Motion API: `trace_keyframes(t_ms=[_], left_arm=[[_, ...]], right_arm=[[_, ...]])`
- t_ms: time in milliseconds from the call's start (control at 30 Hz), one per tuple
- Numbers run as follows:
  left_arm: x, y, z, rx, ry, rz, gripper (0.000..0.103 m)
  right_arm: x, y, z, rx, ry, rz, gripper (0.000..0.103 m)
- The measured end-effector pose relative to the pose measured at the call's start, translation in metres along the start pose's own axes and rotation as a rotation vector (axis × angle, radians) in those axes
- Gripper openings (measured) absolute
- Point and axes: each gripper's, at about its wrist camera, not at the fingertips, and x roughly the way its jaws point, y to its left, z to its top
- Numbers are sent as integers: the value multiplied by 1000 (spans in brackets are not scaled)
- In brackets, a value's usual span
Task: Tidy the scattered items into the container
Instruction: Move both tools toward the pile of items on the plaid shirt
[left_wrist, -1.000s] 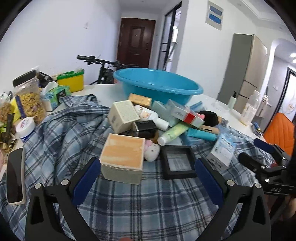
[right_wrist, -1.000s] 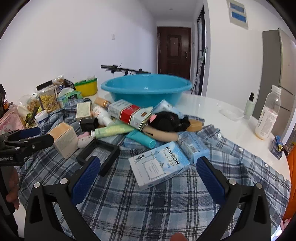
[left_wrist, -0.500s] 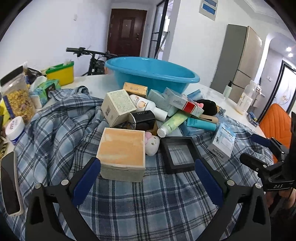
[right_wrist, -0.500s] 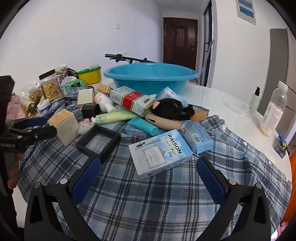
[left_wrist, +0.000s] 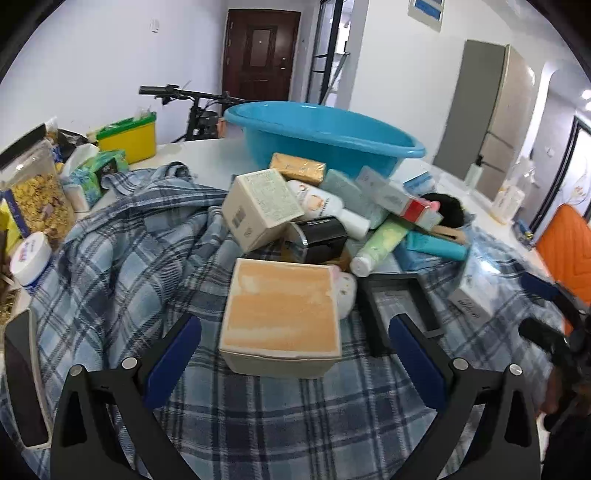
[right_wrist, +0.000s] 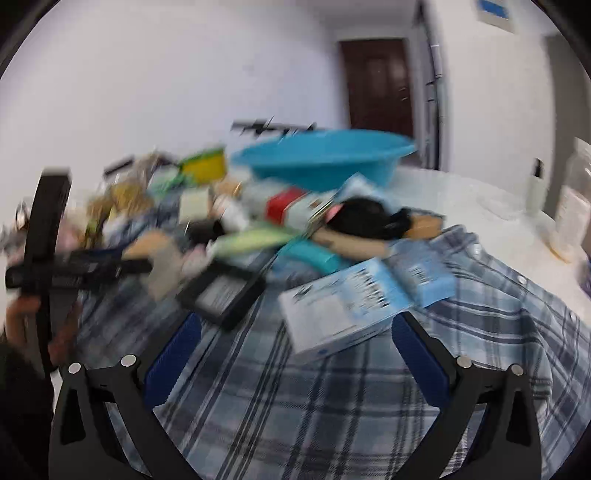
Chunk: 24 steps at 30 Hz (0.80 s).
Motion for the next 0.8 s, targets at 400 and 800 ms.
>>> trace_keyframes(t_ms=[400,800], left_arm=[[18,-5,0,20,43,-47,103],[25,-1,-3,16,37,-12,64]], right_arm=[[13,-5,9,-79,83,-315,103],[30,-21,12,-28,153,-193,44]])
